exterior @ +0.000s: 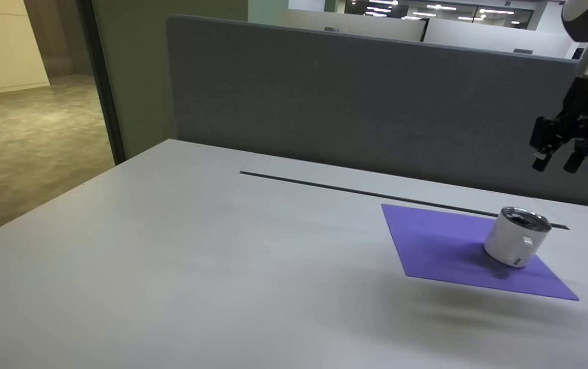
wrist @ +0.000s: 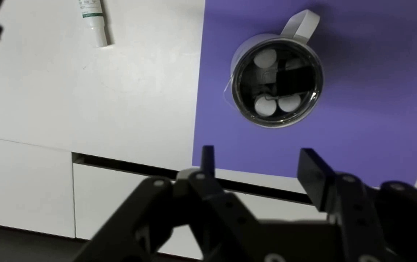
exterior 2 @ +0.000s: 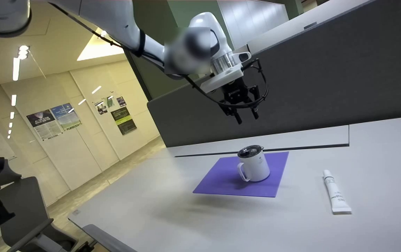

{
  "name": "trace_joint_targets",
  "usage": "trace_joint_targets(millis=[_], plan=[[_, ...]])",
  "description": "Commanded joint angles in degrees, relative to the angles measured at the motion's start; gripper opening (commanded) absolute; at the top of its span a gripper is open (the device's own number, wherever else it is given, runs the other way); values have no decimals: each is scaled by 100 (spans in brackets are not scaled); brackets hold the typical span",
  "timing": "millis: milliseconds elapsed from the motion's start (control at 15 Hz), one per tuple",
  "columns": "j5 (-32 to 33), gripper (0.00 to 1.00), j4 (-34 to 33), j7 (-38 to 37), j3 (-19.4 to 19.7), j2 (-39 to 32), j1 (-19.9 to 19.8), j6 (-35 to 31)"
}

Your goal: Move the black thing on top of the mug

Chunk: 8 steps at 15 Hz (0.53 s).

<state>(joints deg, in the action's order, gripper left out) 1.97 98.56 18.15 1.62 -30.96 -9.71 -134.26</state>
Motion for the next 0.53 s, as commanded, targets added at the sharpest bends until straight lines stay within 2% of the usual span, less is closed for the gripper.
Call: trace_joint_targets(millis=[0, 133, 267, 333, 467], plan=[[-177, 95, -151, 265, -147, 71, -100, 460], [-219, 100, -190, 340, -160, 64, -92, 632], [-154, 100, -221, 340, -128, 52, -52, 769], [-110, 100, -130, 249, -98, 1, -9, 529], [-110, 100, -142, 274, -100, 1, -9, 597]])
